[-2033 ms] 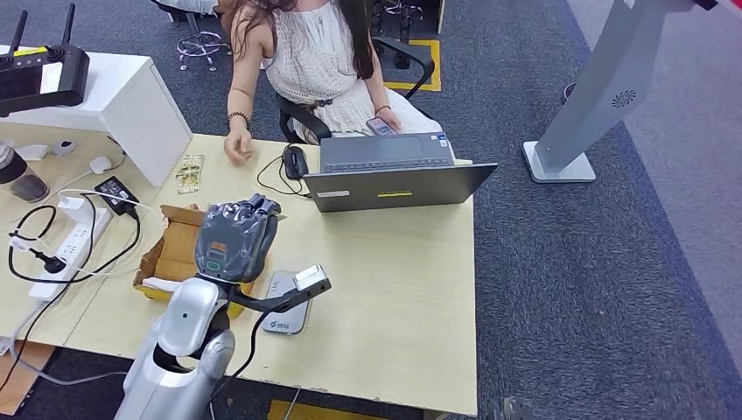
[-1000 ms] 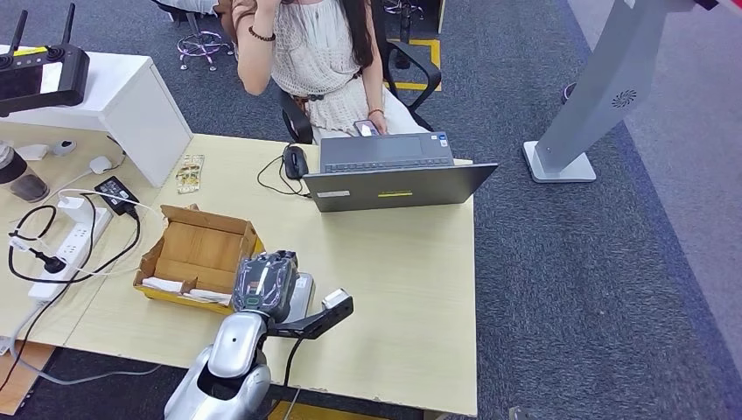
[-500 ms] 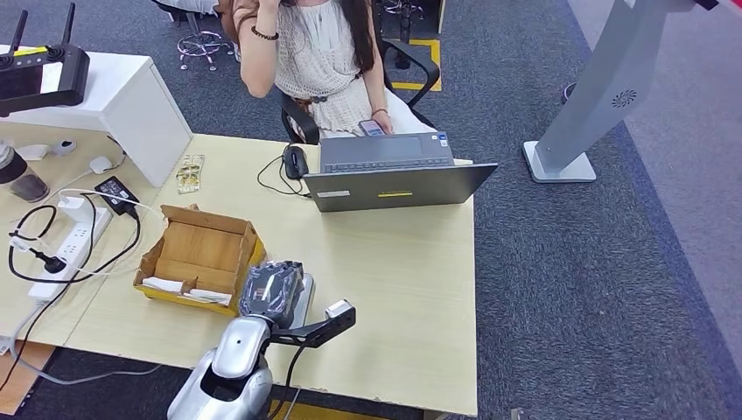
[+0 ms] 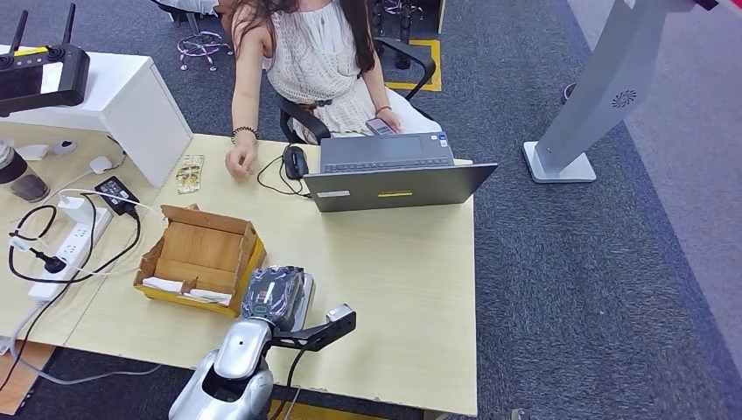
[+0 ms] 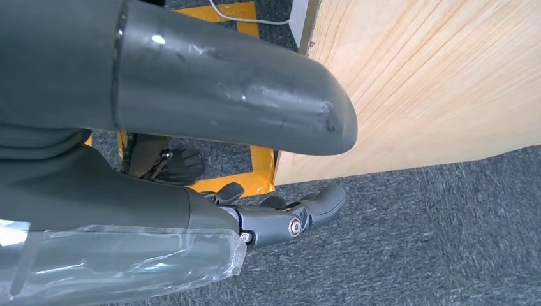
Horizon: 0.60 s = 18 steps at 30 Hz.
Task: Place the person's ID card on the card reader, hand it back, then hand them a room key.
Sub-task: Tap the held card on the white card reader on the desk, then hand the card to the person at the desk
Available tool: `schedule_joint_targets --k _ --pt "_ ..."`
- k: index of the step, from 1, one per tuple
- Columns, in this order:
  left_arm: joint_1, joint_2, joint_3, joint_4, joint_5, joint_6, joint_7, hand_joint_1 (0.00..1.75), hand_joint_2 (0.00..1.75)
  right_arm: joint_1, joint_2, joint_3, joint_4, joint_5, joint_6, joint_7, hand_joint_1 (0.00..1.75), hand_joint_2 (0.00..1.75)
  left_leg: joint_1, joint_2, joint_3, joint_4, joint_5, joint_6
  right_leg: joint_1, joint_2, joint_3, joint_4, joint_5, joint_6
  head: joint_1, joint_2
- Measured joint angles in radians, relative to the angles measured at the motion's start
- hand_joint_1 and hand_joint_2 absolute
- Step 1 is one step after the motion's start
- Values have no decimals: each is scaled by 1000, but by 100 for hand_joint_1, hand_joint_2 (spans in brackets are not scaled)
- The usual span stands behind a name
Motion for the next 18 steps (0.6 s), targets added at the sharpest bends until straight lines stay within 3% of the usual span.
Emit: schedule_joint_targets --k 4,10,18 --pt "-1 0 0 -17 12 78 -11 175 175 1 4 -2 0 4 -3 0 0 0 0 0 0 0 0 0 0 0 0 0 0 0 0 0" --pt "-45 13 11 -178 -9 190 3 175 175 2 5 -10 0 25 2 -8 0 0 0 0 0 0 0 0 0 0 0 1 0 0 0 0" --pt "-280 134 78 -232 -12 174 25 175 175 -16 5 12 1 69 3 12 0 0 0 -1 0 0 3 -2 0 -1 -1 4 1 -1 0 0"
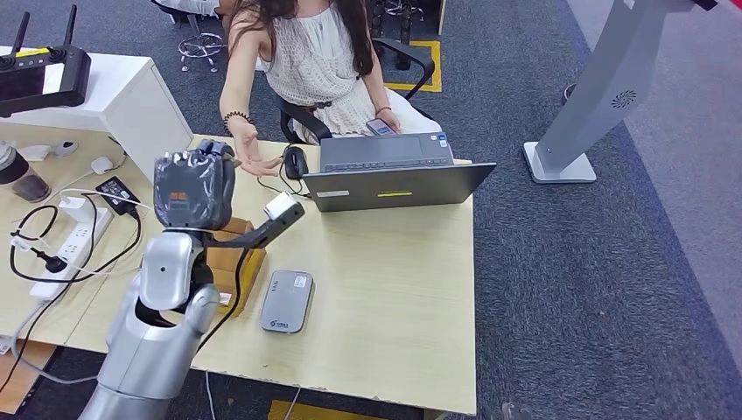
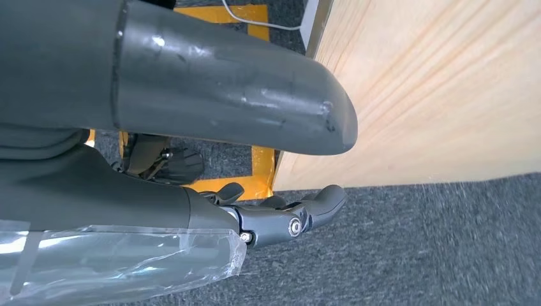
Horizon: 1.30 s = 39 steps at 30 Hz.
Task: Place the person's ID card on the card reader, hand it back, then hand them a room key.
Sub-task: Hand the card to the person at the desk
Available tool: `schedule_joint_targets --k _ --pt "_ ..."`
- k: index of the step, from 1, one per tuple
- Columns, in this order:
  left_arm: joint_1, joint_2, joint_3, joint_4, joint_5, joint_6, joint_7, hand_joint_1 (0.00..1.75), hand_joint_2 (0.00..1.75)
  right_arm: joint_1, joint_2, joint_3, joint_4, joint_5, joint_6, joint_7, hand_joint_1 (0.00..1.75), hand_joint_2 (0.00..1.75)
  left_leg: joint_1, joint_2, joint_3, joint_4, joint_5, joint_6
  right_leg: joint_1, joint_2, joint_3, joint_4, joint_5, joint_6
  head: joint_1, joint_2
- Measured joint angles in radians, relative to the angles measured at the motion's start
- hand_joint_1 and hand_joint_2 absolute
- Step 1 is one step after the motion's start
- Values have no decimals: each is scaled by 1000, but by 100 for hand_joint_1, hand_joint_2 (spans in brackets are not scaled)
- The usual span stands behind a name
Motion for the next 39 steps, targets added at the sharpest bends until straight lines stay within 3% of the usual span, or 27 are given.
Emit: schedule_joint_targets --k 4,9,13,22,28,34,39 --pt "-77 40 15 36 0 -4 13 175 175 -6 0 11 2 5 0 9 0 0 0 0 0 0 0 0 0 0 0 0 0 0 0 0" --pt "-111 54 45 71 1 -12 -4 175 175 -8 0 23 4 6 0 13 0 0 0 0 0 0 0 0 0 0 -1 0 0 0 0 0" --pt "-117 60 66 95 1 -12 -18 0 175 -7 0 25 7 6 0 15 0 175 0 0 0 0 0 0 0 0 -1 0 0 0 0 0" --pt "-107 61 100 119 3 4 -29 0 175 -6 0 26 7 4 0 20 0 175 0 0 0 0 0 0 0 0 -1 1 0 0 0 0" --pt "-58 51 102 68 8 10 -59 0 175 -3 0 25 7 -7 -1 20 0 175 0 0 -1 0 0 0 0 0 -1 0 0 0 0 0" --pt "64 28 94 -81 50 -25 -107 0 175 8 0 21 7 -39 -3 3 0 175 0 1 -1 0 0 0 0 1 -2 0 0 0 0 0" --pt "226 30 47 -235 75 -38 -119 0 175 27 -1 -8 6 -73 -2 -24 0 175 0 1 -2 0 -1 0 0 1 -3 0 0 0 0 0"
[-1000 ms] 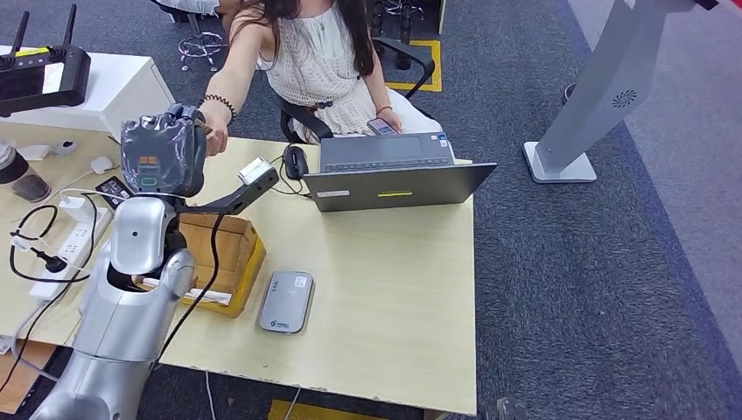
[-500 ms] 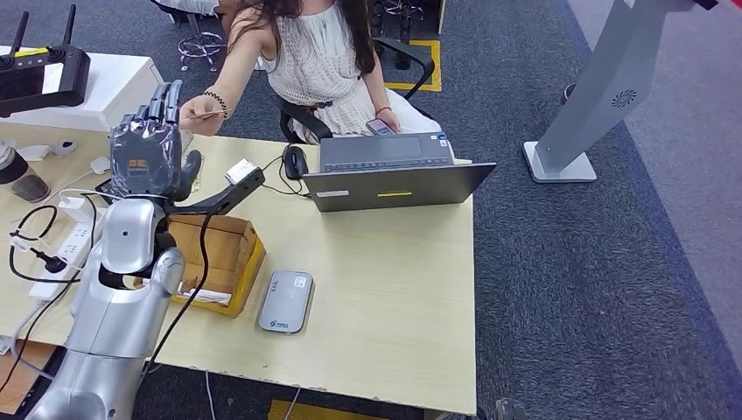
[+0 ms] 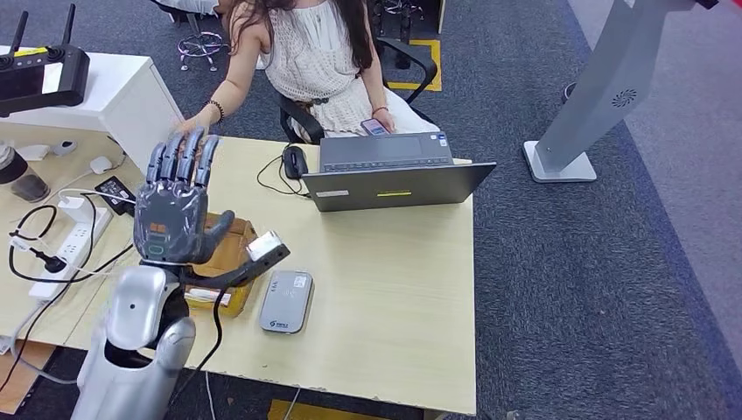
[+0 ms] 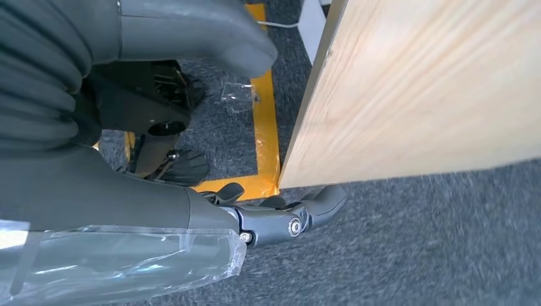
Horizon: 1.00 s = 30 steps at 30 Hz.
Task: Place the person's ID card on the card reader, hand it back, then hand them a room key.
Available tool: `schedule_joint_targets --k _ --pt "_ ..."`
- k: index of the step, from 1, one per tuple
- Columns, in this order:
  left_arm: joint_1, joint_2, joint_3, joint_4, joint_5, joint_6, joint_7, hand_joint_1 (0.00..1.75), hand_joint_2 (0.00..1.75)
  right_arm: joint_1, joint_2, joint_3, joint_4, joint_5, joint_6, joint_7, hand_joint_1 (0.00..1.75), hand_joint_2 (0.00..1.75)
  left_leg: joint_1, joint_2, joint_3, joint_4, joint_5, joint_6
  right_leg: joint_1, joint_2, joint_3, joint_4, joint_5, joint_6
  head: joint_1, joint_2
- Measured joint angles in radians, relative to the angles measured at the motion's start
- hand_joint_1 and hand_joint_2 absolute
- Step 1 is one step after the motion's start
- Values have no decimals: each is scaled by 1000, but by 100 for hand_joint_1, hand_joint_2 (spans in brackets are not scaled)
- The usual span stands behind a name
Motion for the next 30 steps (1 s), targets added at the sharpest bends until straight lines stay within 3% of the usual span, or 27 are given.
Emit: schedule_joint_targets --k 7,13,30 --pt "210 30 -19 -109 28 8 -2 0 175 26 -3 -53 -5 -30 3 -22 0 175 0 0 -1 0 0 0 0 0 -1 0 0 0 0 0" --pt "305 40 -11 -124 48 20 -10 0 175 32 -8 -86 -8 -26 6 -27 0 175 0 0 -1 0 0 0 0 0 -1 0 0 0 0 0" --pt "405 16 92 -78 101 48 5 0 175 35 -11 -131 -9 14 0 -14 0 175 0 0 -2 0 0 0 0 -1 -2 0 0 0 0 0"
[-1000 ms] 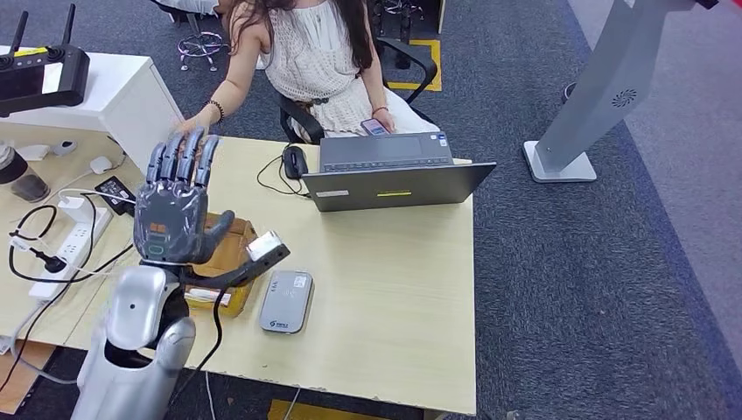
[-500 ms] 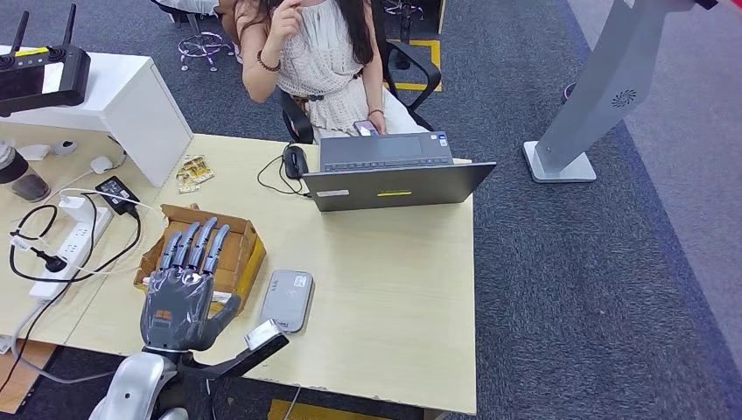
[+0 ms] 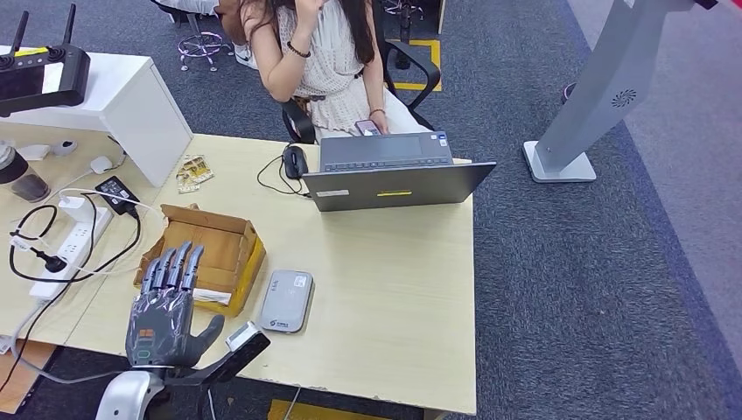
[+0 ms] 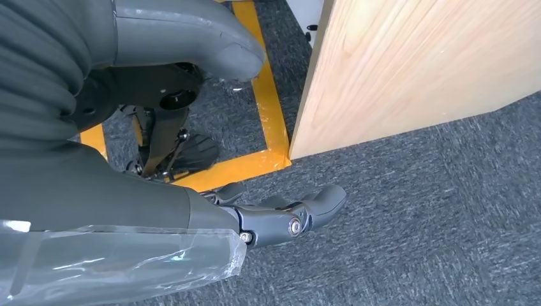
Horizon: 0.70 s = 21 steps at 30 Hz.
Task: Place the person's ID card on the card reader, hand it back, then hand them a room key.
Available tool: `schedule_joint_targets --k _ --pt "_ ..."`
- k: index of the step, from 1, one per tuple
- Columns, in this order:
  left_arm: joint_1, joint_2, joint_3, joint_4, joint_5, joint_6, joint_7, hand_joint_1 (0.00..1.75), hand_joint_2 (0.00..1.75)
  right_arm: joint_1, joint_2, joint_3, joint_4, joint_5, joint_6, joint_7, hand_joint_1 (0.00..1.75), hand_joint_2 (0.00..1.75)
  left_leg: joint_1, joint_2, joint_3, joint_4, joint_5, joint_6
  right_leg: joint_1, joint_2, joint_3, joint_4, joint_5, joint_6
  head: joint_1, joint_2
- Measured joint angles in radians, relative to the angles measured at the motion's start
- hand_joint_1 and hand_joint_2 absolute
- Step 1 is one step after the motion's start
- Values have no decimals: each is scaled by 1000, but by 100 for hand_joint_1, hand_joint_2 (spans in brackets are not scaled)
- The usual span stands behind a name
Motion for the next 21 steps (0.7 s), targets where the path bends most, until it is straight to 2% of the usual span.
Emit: schedule_joint_targets --k 14,21 --pt "4 -15 33 41 1 4 7 0 175 0 0 -13 0 10 0 6 0 175 0 0 0 0 0 0 0 0 0 0 0 0 0 0" --pt "-15 -31 89 96 0 9 20 0 175 -7 0 -13 0 36 1 18 0 175 0 0 0 0 0 0 0 0 0 0 0 0 0 0"
